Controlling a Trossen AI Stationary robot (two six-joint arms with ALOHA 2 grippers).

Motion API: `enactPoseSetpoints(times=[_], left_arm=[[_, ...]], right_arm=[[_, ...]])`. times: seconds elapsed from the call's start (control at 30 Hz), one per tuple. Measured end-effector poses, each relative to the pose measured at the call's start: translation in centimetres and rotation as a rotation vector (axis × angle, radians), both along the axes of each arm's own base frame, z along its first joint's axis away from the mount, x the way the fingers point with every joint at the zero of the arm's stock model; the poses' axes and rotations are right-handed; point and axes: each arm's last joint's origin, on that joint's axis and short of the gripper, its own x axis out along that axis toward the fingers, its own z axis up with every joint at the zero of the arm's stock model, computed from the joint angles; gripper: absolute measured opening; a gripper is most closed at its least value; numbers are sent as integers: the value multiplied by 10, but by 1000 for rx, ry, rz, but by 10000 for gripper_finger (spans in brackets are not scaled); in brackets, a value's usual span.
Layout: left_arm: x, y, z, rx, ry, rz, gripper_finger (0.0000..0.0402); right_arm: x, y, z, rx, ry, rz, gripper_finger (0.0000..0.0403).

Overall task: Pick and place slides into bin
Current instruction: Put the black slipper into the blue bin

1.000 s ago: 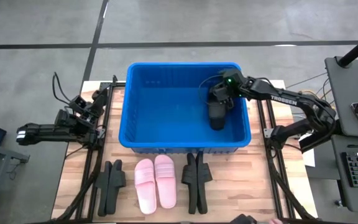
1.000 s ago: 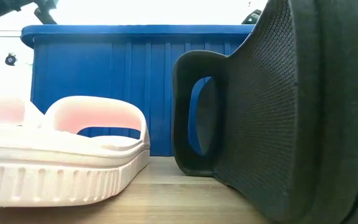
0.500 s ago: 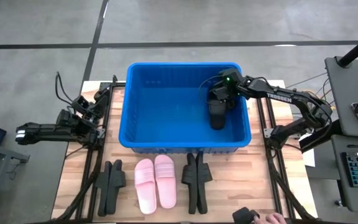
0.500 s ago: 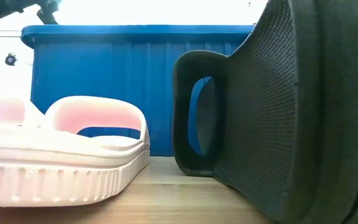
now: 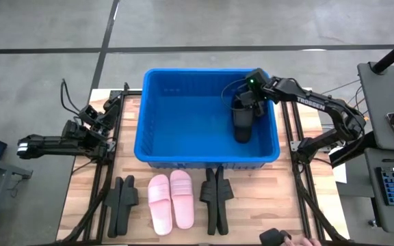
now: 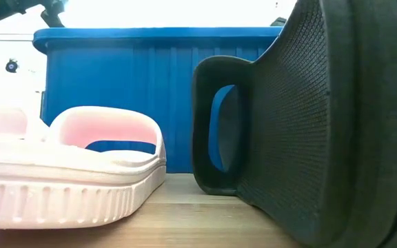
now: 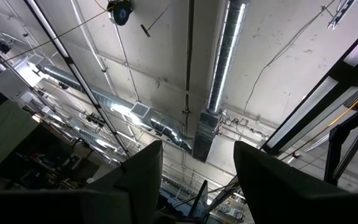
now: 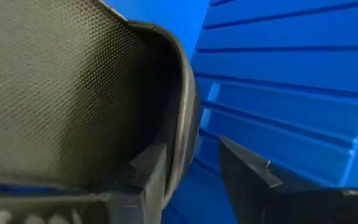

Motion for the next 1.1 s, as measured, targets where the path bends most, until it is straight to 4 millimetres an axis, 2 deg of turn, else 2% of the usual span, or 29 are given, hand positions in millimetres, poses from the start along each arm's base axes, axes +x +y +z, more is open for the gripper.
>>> enactPoseSetpoints(times=[0.23,0.47,0.67,0.93,1.1], left_arm=[[0,0,0,-1,0,-1,183],[0,0,0,0,-1,-1,183],[0,0,0,0,-2,-1,183],[0,0,0,0,-2,-1,183],[0,0,0,-17,-12,-19,183]], right_arm=[[-9,8,15,105,83,-46,164],[-11,9,22,121,88,-62,168],[-11,10,39,122,72,-80,169],[-8,7,84,105,-165,-280,163],[-9,9,126,175,-459,-493,155]])
